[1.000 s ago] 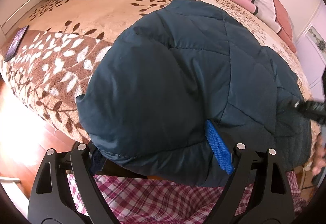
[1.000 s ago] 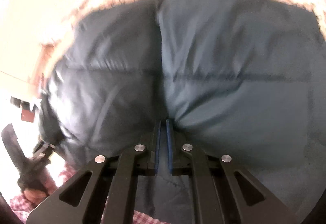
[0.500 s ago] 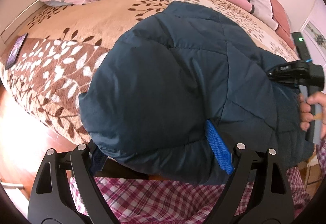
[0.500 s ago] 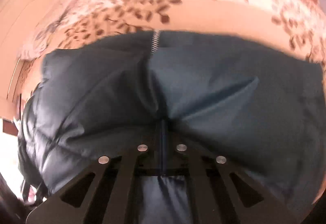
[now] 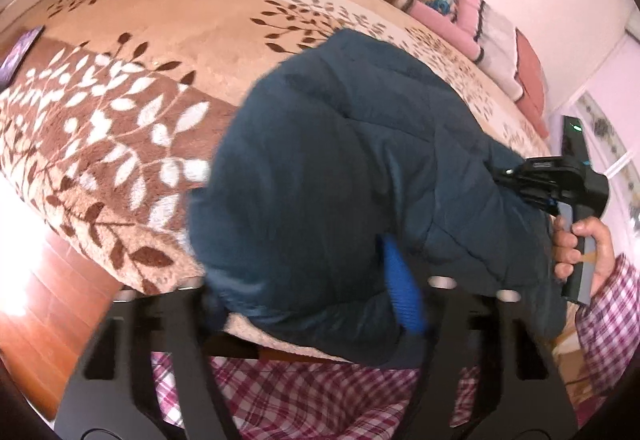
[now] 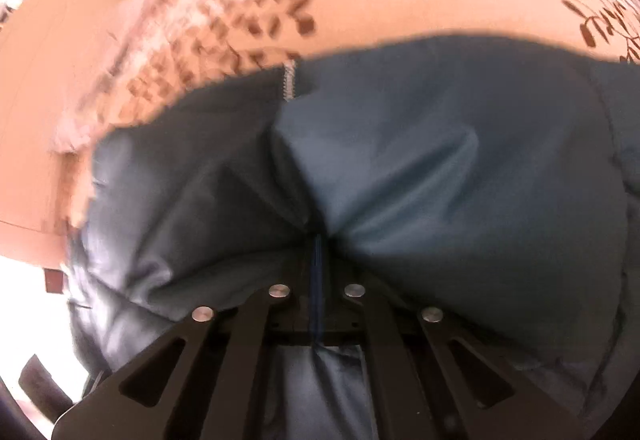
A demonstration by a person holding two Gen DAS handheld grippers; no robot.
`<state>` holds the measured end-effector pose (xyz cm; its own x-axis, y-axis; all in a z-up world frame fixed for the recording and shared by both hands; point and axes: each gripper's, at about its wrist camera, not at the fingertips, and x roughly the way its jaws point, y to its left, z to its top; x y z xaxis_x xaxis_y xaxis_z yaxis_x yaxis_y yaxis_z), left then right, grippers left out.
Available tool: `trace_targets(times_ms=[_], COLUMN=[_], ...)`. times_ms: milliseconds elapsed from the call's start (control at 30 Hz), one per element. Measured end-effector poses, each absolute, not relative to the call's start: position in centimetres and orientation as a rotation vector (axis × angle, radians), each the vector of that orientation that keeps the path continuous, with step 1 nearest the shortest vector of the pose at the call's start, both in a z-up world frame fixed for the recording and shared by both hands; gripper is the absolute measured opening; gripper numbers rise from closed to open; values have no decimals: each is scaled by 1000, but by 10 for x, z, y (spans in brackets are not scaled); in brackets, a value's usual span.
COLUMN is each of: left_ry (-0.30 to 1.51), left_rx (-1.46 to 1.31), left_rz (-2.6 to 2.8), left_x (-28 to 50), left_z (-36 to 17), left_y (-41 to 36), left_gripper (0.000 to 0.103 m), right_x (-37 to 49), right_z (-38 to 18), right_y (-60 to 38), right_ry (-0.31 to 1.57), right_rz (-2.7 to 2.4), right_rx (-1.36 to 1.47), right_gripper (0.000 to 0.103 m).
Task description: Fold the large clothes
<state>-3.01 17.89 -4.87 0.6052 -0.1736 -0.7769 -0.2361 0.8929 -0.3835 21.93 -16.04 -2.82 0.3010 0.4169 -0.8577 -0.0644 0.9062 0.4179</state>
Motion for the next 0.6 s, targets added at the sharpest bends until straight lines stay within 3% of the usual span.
trace_targets(times_ms=[100, 267, 333, 467, 600], left_ry=[923, 903, 900, 920, 925], left_rx=[-515, -474, -464, -453, -475], left_rz=[6, -35, -38, -45, -79], left_x=[-33, -32, -32, -29, -24], left_z=[-51, -45, -42, -41, -40], left_y=[183, 176, 176, 173, 172], left_gripper=[35, 27, 31, 73, 85], right_x=[226, 255, 259, 257, 250], right_z=[-10, -36, -52, -51, -38], right_y=[-163, -158, -159, -148, -157], right_ry=[1167, 1261, 1290, 1284, 1276], right_rz=[322, 204, 214, 195, 210], right_rx=[350, 270, 297, 219, 294], right_gripper=[1, 0, 0, 0, 0])
